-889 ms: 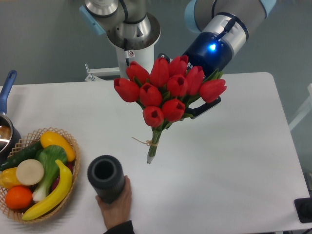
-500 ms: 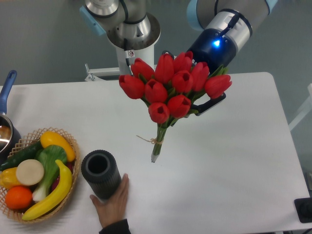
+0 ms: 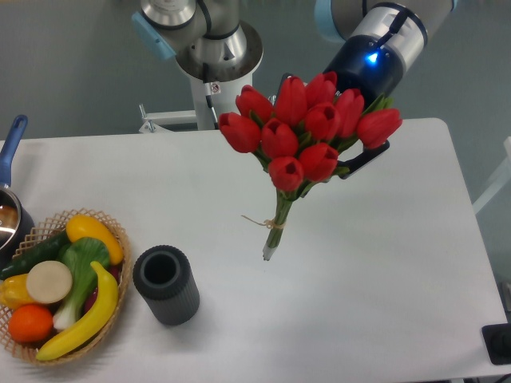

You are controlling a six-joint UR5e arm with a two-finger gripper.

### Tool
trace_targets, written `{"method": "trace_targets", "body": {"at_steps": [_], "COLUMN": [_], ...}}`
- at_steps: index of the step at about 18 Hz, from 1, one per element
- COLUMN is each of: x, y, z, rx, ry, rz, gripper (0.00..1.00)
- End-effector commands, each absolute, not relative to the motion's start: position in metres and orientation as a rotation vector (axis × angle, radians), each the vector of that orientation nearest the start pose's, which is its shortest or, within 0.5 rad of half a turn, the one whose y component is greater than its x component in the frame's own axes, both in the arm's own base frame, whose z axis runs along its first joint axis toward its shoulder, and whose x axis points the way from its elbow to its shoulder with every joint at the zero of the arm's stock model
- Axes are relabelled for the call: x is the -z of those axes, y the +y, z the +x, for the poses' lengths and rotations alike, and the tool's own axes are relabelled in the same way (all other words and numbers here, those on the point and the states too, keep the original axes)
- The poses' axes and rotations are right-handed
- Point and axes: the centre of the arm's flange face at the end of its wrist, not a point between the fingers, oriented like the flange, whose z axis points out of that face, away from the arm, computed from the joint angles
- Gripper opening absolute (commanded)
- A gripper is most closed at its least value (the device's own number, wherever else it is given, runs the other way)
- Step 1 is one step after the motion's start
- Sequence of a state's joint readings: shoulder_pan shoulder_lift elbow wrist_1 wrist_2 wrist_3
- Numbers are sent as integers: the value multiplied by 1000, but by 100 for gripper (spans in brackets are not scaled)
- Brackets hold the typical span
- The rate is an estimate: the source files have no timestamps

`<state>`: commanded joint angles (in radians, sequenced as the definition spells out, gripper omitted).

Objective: Place the flowers on the table
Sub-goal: 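Carry the red tulip bouquet away from the black holder, across the table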

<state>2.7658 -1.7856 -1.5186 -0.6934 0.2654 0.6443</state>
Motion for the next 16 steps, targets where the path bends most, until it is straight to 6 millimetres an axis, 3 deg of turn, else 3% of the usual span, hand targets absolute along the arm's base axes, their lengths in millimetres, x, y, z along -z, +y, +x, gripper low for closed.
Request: {"method": "trace_targets", "body": {"at_steps": [8, 16], "x": [-560, -541], "y": [400, 394], "z": [-467, -482], "rx": [229, 28], "ry": [-45, -194], "rz": [-1792, -1992], "gripper": [50, 50]}}
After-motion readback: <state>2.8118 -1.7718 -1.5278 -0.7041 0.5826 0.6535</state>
